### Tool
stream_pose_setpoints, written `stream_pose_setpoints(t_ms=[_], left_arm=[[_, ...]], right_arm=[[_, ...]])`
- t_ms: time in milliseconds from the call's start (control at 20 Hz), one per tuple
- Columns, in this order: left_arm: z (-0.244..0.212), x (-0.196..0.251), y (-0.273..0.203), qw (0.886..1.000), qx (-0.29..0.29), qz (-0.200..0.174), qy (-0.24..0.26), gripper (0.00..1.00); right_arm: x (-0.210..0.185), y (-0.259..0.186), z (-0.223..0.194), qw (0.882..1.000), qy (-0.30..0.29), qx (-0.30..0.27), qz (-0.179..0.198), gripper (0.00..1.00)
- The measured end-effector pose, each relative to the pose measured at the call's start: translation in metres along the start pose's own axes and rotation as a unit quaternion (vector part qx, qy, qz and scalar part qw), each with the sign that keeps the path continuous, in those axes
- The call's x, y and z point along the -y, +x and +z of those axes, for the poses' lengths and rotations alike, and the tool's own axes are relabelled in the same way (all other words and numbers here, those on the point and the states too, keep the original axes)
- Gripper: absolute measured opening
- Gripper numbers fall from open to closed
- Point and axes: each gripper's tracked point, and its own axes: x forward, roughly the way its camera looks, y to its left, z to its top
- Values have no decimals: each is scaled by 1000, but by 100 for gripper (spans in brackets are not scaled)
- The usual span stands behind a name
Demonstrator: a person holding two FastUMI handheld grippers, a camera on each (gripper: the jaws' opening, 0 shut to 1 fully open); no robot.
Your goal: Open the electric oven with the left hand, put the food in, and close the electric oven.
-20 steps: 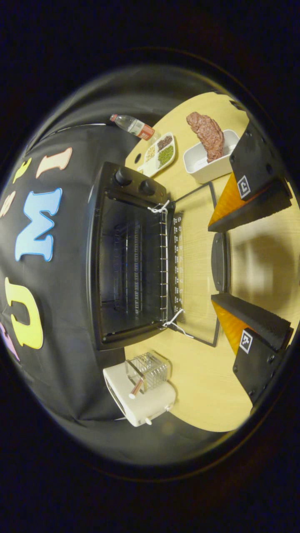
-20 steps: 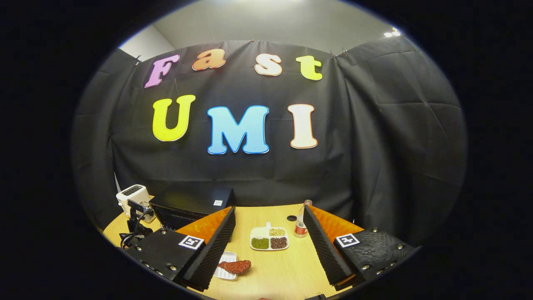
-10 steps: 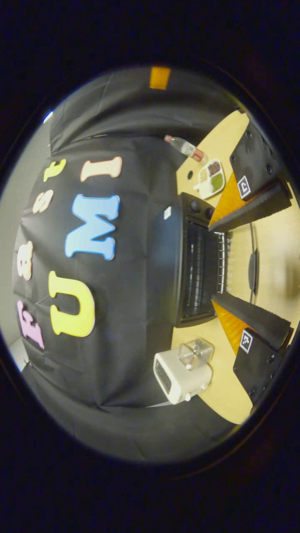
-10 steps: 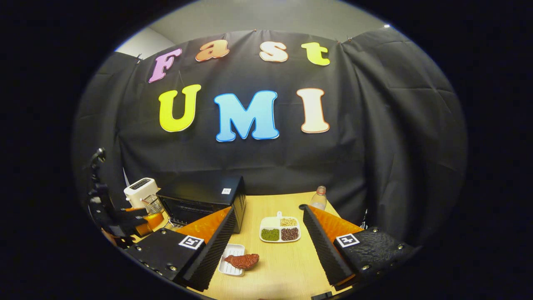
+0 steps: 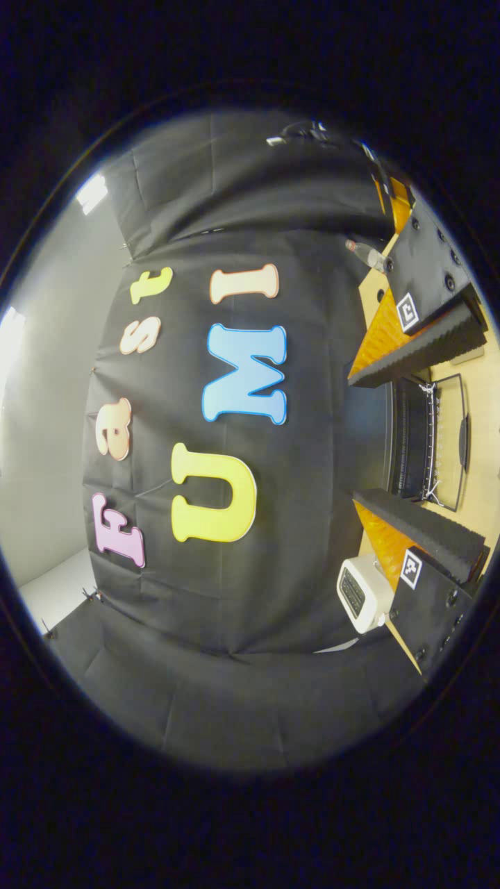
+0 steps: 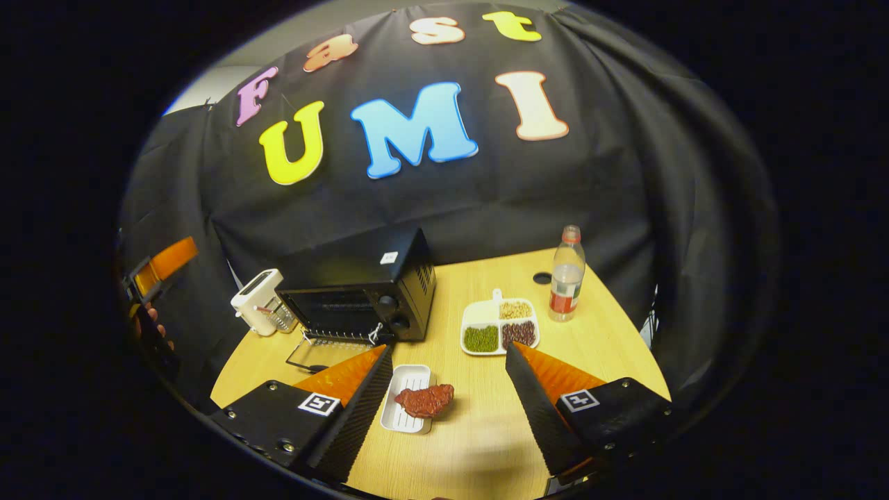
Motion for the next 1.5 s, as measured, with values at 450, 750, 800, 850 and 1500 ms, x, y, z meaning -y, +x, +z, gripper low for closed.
stream_pose_setpoints(t_ms=[450, 750, 800, 850, 1500], left_arm=[[-17, 5, -23, 999, -29, 39, 19, 100], [-18, 11, -41, 996, -38, 79, 20, 100], [-21, 12, -44, 995, -41, 86, 21, 94], [-22, 13, -49, 995, -43, 91, 20, 97], [-42, 25, -66, 992, -65, 106, 18, 100]], right_arm=[[13, 69, -83, 981, 102, -148, 72, 96], [-1, 103, -117, 950, 186, -204, 145, 91], [-7, 105, -122, 944, 197, -212, 160, 88], [-8, 108, -125, 941, 200, -216, 168, 80], [-17, 110, -127, 934, 198, -217, 205, 71]])
